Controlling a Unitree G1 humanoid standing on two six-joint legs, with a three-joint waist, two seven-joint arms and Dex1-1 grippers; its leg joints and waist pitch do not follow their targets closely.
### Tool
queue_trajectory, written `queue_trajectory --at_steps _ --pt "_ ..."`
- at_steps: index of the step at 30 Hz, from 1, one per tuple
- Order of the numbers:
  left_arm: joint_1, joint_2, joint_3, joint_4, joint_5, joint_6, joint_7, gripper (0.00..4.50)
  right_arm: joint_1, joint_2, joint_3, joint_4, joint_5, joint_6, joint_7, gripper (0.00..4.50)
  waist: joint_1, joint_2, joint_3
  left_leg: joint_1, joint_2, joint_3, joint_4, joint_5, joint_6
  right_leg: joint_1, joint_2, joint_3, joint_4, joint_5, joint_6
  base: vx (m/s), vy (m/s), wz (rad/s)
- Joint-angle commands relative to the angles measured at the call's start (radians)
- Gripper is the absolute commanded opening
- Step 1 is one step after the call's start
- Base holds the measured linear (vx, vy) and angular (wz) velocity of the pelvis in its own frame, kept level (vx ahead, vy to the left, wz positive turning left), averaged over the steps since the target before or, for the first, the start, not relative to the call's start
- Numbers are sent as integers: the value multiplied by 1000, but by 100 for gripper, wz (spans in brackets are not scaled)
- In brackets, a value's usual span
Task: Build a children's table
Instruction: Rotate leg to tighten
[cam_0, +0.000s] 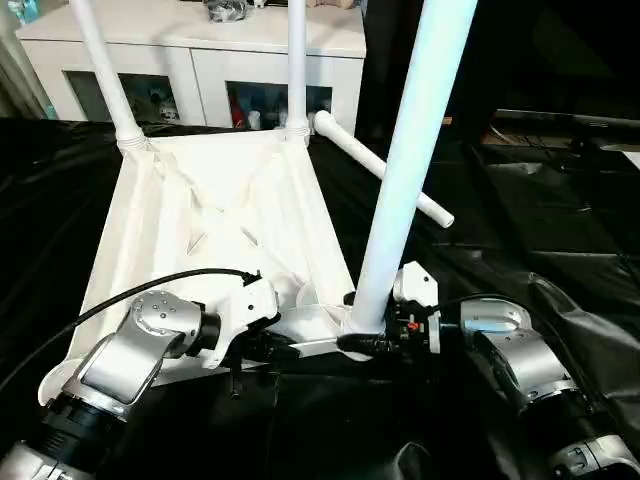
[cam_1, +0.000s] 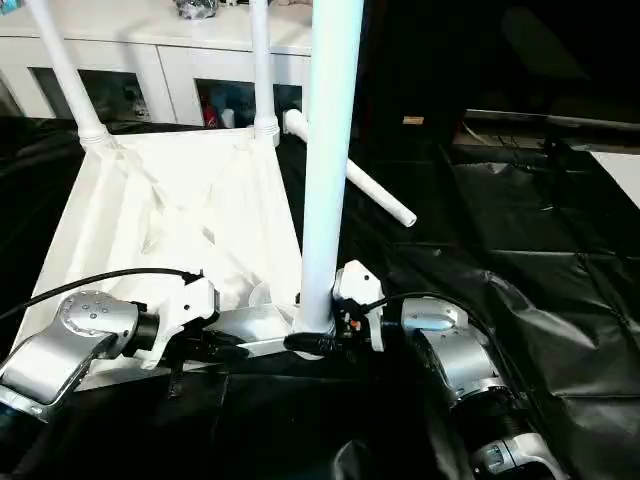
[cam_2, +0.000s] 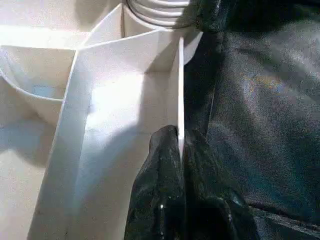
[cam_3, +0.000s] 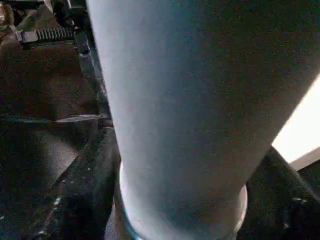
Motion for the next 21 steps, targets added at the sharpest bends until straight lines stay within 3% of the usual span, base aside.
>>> queue_trajectory --at_steps 1,15,17,18,21 --pt "-8 -4 -17 -3 -31 -2 -34 0 -8 -12 6 -9 -6 -3 10 288 -4 2 -52 10 21 1 -63 -121 56 52 -52 43 -61 6 -235 0 0 0" --pt "-8 -14 -9 9 -29 5 -12 0 -8 22 -3 29 -31 -12 -75 272 -5 2 -53 10 19 0 -61 -118 52 52 -52 43 -59 5 -239 0 0 0" --pt "-15 -45 4 32 -22 6 35 0 -25 51 -15 70 -62 3 -176 271 -8 2 -48 11 20 1 -65 -149 37 50 -53 44 -64 -45 -233 0 0 0" --pt "-30 -85 11 71 7 3 114 0 -41 85 -29 116 -88 28 -286 271 -15 1 -45 10 18 -2 -71 -191 12 52 -54 44 -71 -129 -214 0 0 0" --pt "-61 -157 17 129 50 32 241 0 -51 155 -58 163 -99 80 -445 270 -26 0 -37 17 17 -4 -76 -265 -19 46 -58 46 -90 -305 -175 0 0 0"
